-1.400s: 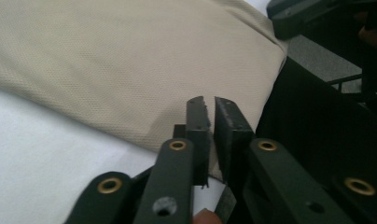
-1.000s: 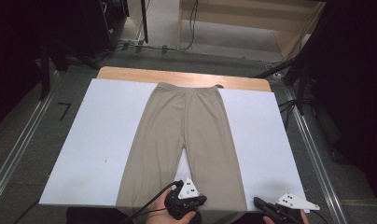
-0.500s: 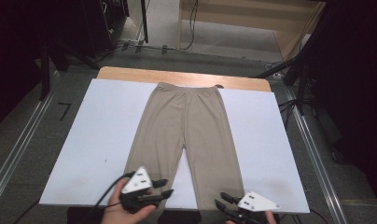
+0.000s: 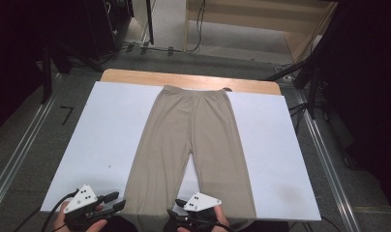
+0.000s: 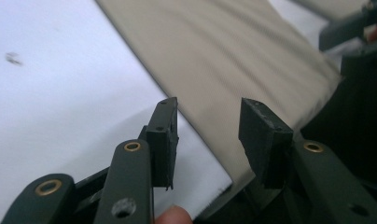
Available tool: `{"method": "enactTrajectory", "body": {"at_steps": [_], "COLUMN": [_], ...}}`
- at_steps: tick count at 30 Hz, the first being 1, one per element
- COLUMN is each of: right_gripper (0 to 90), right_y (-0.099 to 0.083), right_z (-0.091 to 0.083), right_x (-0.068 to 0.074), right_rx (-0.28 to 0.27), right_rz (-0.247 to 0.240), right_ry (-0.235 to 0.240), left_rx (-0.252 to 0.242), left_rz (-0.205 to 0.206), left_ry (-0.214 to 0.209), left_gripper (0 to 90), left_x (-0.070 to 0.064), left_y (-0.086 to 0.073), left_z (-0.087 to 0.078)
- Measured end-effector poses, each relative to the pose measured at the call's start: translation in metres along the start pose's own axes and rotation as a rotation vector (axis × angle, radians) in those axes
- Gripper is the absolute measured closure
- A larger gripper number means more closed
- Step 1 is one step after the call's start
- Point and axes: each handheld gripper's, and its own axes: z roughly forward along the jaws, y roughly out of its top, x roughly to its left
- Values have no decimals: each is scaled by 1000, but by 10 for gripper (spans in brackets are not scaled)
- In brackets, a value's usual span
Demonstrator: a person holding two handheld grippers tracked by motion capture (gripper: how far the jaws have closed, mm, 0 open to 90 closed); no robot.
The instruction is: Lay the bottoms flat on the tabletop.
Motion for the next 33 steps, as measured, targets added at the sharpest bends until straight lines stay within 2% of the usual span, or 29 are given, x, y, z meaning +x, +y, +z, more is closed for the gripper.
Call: {"method": "enactTrajectory", "body": {"at_steps": [2, 3, 5, 8, 10, 11, 12, 14, 16, 18, 20, 22, 24, 27, 28, 31, 33], "right_gripper": [513, 505, 523, 594, 662, 708, 783, 855, 874, 881, 883, 883, 883, 882, 881, 867, 861], "right_y": [1, 1, 1, 1, 1, 1, 0, 0, 1, 2, 1, 0, -1, -4, -6, -9, -8], "right_z": [4, 6, 8, 9, 10, 9, 9, 10, 10, 9, 6, 2, -4, -7, -7, -6, -6], "right_x": [2, 3, 4, 7, 10, 11, 11, 11, 11, 6, 0, -1, -3, -6, -7, -7, -7], "right_rx": [-8, -14, -22, -22, -17, -13, -11, -9, -4, -1, -1, -3, -8, -10, -4, -11, -12], "right_rz": [-7, -13, -5, -33, -74, -95, -112, -115, -107, -74, -40, -41, -40, -16, -19, -6, -4], "right_ry": [-5, -5, -10, -35, -69, -82, -72, -45, -35, 0, 19, 19, 19, 27, 24, 20, 22], "left_rx": [0, 8, 12, 8, 19, 22, 23, 34, 40, 51, 50, 37, 37, 47, 48, 18, -6], "left_rz": [7, 21, 19, 33, 18, 22, 33, 41, 52, 70, 40, 18, 18, 15, 3, -46, -66], "left_ry": [-4, 16, 32, 76, 103, 122, 130, 141, 140, 135, 100, 86, 88, 117, 112, 73, 18], "left_gripper": [578, 577, 580, 621, 676, 722, 775, 835, 900, 900, 900, 900, 900, 900, 900, 900, 900], "left_x": [-3, -6, -9, -13, -14, -14, -14, -14, -16, -17, -13, -8, -5, 0, 3, 10, 8], "left_y": [-1, 0, 1, 0, 2, 2, 2, 4, 5, 8, 8, 8, 7, 5, 4, 1, 0], "left_z": [4, 5, 6, 7, 8, 8, 9, 9, 10, 10, 8, 2, -2, -5, -6, -11, -10]}}
